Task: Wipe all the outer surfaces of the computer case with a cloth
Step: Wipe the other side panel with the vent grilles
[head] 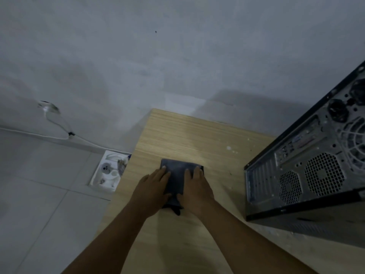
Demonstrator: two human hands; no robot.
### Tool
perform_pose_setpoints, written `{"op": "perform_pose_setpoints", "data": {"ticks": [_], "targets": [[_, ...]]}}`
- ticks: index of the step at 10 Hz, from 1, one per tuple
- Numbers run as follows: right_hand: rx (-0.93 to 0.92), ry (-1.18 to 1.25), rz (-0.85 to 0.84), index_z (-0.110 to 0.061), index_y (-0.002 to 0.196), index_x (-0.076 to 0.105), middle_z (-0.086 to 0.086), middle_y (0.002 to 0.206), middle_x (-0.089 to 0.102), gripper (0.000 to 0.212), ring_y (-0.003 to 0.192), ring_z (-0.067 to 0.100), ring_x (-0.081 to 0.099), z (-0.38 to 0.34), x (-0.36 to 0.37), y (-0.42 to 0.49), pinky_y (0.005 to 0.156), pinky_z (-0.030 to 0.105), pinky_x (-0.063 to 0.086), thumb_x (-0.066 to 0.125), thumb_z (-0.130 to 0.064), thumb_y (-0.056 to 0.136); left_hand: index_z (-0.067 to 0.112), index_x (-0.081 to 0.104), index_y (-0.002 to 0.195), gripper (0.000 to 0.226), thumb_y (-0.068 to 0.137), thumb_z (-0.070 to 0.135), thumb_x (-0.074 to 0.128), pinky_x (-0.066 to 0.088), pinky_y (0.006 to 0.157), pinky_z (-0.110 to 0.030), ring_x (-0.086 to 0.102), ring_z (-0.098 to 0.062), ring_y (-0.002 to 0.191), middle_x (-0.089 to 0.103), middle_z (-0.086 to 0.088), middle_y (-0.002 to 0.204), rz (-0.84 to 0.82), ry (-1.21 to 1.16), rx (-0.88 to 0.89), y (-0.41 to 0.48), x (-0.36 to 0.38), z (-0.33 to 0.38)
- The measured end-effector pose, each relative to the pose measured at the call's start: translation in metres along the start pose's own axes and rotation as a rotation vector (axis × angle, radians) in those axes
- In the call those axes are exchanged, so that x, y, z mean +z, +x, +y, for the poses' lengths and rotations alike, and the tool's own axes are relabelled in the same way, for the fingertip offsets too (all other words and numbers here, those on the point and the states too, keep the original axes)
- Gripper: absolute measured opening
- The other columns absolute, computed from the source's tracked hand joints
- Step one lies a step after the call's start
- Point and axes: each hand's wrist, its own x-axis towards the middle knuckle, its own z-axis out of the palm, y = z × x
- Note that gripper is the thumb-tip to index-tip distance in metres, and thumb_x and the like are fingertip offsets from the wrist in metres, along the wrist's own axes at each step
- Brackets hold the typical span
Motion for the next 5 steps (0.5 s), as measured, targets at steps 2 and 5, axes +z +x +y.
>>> {"op": "perform_pose_setpoints", "data": {"ticks": [2,5], "targets": [[0.008,0.055,-0.06,-0.011,0.157,-0.008,0.014,0.162,-0.02,0.099,0.151,0.031,-0.01,0.011,0.006,0.008,0.118,0.039,0.027,0.057,-0.052,0.094,0.026,-0.003,0.16,0.074,0.104,0.046,0.042,-0.002,0.122,-0.054,-0.006,-0.021,0.156,-0.012,0.002,0.168,-0.187,0.139,-0.099,0.006,-0.007,-0.004],[-0.074,0.193,-0.199,-0.003,0.107,0.064,0.015,0.109,0.064,0.023,0.115,0.037,0.055,0.03,-0.04,-0.004,0.081,0.036,0.045,0.057,-0.023,0.097,0.019,0.013,0.159,0.068,0.103,0.035,0.049,0.001,0.122,-0.057,0.007,-0.025,0.155,0.012,-0.004,0.167,-0.309,0.222,-0.113,0.016,-0.036,0.015]]}}
